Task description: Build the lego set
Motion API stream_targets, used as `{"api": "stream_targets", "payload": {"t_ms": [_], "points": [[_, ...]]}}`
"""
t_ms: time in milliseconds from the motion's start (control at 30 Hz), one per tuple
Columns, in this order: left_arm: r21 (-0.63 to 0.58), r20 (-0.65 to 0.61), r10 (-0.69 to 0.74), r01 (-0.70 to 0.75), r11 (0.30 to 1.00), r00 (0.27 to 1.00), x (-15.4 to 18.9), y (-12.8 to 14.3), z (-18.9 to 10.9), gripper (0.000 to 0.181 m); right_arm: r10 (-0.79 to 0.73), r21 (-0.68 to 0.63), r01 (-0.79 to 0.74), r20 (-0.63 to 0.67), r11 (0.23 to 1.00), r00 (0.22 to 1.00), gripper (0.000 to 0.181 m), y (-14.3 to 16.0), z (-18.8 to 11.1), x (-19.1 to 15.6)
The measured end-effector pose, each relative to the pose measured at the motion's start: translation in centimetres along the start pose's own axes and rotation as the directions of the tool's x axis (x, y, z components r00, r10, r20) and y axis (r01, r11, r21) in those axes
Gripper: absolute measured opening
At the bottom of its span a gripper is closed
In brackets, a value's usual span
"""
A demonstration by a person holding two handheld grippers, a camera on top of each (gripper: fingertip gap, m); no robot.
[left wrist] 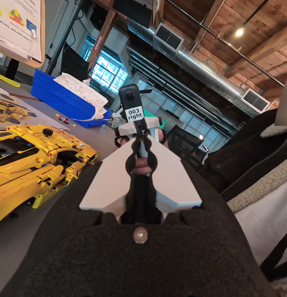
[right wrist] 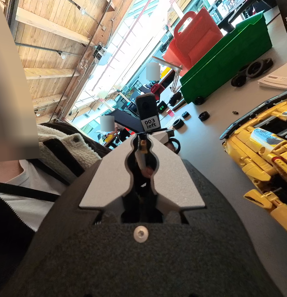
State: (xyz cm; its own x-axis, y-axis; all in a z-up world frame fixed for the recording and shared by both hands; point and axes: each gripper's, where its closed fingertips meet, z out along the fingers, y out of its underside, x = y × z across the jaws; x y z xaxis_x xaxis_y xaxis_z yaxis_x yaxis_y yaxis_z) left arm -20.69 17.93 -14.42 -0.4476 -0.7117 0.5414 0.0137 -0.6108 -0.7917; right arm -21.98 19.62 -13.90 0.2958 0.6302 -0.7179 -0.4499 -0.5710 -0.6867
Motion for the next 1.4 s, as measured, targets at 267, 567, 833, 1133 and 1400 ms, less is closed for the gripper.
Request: {"api": "stream_targets", "payload": {"t_ms": [267,567,833,1133,1400], "points": [[-0.042,0.017,0.058,-0.057,0.997,0.998,0.1,0.6,0.3,0.006,-0.036,-0.004,0.036,-0.047,0.999,0.998,0.007,-0.2,-0.3,0.4],[-0.212,0.148,0.255,-0.221,0.952,0.956,-1.9,2.1,-0.2,0.006,-0.157,-0.184,0.109,-0.271,0.977,0.950,0.006,1.1,-4.1,2.5],[-0.346,0.097,0.424,-0.369,0.863,0.900,-1.2,4.5,0.8,0.007,-0.218,-0.347,0.118,-0.264,0.930,0.939,0.007,3.0,-3.0,1.0],[-0.278,0.090,0.353,-0.317,0.907,0.931,-0.7,3.6,0.7,0.007,-0.165,-0.301,0.100,-0.201,0.948,0.966,0.007,2.7,-1.9,0.7],[-0.201,0.075,0.297,-0.278,0.939,0.952,-0.2,2.5,0.6,0.007,-0.066,-0.186,0.043,-0.117,0.982,0.991,0.007,1.9,-1.0,0.1]]}}
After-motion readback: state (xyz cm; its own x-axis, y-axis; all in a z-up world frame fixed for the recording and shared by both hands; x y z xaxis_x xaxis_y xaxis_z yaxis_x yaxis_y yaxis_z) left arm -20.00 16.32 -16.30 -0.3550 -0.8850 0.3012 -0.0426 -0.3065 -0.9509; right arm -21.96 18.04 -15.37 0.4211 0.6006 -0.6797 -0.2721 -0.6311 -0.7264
